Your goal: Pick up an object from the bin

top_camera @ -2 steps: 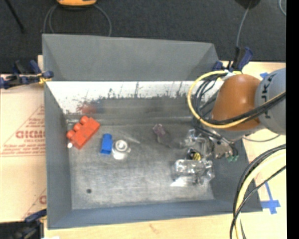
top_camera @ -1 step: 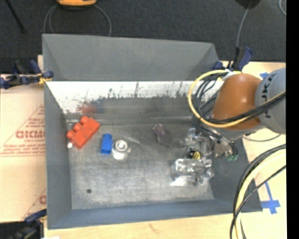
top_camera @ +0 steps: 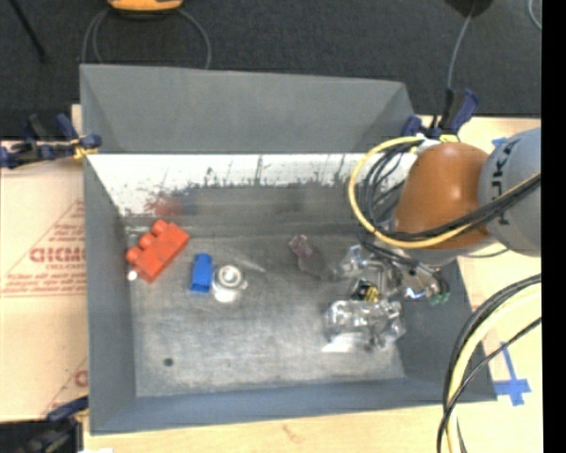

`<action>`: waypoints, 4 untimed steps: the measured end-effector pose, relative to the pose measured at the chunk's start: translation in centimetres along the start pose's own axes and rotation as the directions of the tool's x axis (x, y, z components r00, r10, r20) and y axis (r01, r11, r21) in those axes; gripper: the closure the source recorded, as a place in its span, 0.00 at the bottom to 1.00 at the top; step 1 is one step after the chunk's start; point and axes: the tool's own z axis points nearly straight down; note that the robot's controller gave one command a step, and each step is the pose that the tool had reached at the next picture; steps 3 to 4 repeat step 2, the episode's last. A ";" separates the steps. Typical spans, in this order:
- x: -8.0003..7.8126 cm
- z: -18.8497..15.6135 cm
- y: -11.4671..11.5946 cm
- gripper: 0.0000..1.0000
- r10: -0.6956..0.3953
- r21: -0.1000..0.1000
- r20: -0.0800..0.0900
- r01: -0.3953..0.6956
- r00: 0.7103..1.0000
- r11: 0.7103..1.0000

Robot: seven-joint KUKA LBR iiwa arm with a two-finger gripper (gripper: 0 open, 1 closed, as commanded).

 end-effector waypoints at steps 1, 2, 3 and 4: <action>0.0 0.0 0.0 1.00 0.001 0.000 0.000 -0.001 1.000 1.000; -0.1 -10.2 -0.3 1.00 0.005 -0.004 0.017 -0.005 1.000 1.000; -0.1 -10.2 -0.3 1.00 0.005 -0.004 0.017 -0.005 1.000 1.000; -0.1 -10.2 -0.3 1.00 0.005 -0.004 0.017 -0.005 1.000 1.000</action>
Offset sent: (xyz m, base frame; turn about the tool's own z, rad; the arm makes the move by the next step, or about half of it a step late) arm 0.0000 0.0000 0.0000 0.0000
